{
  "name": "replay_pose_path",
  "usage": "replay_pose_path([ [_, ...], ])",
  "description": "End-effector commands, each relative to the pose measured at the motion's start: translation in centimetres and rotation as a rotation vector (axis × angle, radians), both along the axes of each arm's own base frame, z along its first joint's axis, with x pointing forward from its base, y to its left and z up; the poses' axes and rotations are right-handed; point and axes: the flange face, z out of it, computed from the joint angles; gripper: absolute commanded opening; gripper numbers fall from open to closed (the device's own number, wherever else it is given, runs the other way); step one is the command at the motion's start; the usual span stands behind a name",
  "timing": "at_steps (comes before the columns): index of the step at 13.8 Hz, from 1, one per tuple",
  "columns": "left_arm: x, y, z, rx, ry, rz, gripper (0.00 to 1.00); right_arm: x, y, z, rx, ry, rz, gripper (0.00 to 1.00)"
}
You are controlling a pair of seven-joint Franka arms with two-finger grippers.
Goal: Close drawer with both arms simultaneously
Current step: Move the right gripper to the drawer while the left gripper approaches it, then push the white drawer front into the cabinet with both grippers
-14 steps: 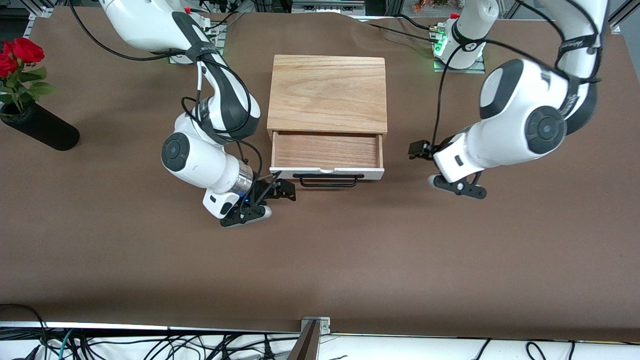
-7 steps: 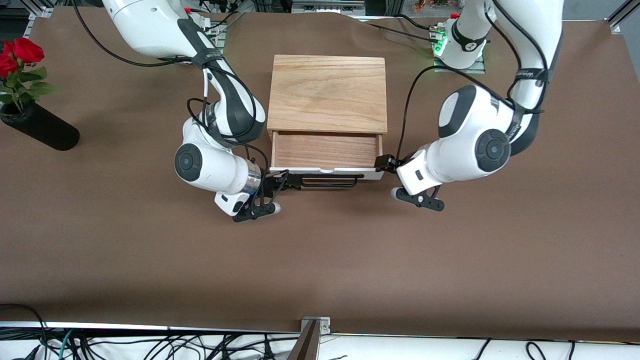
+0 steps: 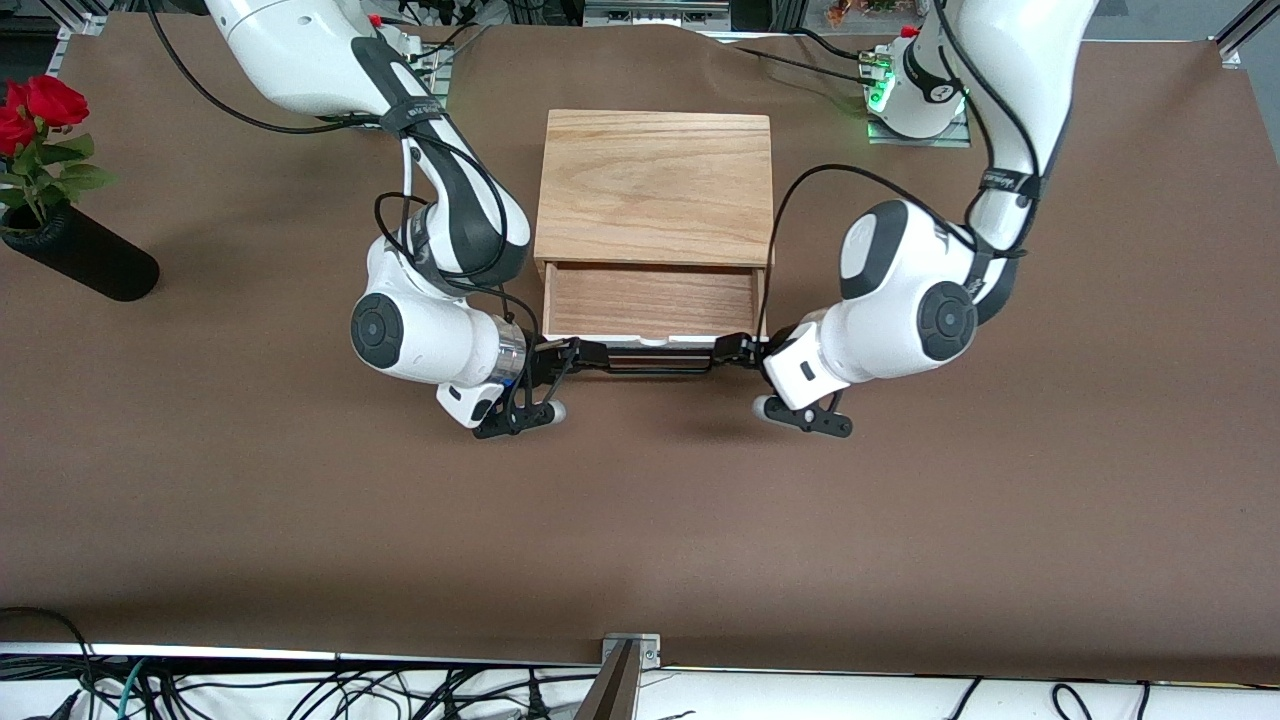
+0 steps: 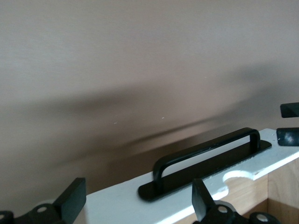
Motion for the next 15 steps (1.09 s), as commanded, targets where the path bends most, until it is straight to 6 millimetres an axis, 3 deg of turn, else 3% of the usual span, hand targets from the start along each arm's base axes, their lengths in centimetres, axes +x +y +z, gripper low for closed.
replay_pose_path([
  [1,0.9,-0.7,-0.1,-0.027,-0.035,0.019,1.0,-0.4,1.2,-0.7,0.025,0.041,0.01,1.0],
  [6,-0.7,-1.0,-2.4,-0.013,0.019,-0.006,1.0,-1.1,1.5,-1.4,0.018,0.08,0.031,1.0],
  [9,-0.9,-1.1,-2.7,-0.01,0.024,-0.009,1.0,-1.3,1.4,-1.5,0.014,0.098,0.04,1.0],
  [12,-2.4,-1.0,-3.7,0.009,0.133,-0.057,1.0,-1.6,1.6,-1.6,0.012,0.11,0.049,1.0],
  [15,-3.2,-0.6,-3.8,0.016,0.201,-0.084,1.0,-2.5,2.9,-1.5,0.021,0.135,0.057,1.0],
])
